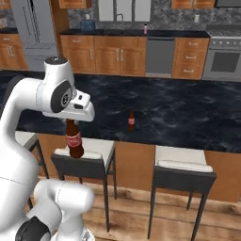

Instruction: Place the large bottle from the dining counter next to the other large bottle outside the sink, and place the small bottle from the dining counter next to the other small bottle inside the sink.

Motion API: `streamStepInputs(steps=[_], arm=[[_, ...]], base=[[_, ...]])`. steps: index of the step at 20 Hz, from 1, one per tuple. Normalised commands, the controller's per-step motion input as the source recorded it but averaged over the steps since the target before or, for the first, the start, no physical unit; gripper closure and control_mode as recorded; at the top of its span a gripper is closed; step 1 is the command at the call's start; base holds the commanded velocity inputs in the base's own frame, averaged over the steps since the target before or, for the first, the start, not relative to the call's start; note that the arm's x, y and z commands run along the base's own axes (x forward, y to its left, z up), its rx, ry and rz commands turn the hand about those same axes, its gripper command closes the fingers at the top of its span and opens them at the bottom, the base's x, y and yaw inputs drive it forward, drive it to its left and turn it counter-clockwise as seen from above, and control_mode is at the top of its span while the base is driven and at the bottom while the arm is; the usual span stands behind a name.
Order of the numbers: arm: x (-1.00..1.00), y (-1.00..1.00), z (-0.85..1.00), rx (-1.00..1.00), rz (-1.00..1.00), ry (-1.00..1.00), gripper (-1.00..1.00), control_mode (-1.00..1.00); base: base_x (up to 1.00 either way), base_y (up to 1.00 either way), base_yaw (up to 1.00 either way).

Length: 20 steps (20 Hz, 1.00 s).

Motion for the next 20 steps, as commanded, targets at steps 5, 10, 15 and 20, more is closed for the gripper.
streamStepInputs(steps=[5, 10, 15, 20], arm=[[0.0, 0.0, 0.0, 0.0, 0.0, 0.0, 1.0, 1.0], [0.0, 0.0, 0.0, 0.0, 0.0, 0.0, 1.0, 1.0], [0.0, 0.0, 0.0, 0.0, 0.0, 0.0, 1.0, 1.0], [0.0, 0.0, 0.0, 0.0, 0.0, 0.0, 1.0, 1.0]], base=[[-0.45, -0.53, -0.03], [-0.28, -0.93, 0.0], [-0.16, -1.0, 0.02], [-0.01, -1.0, 0.04]])
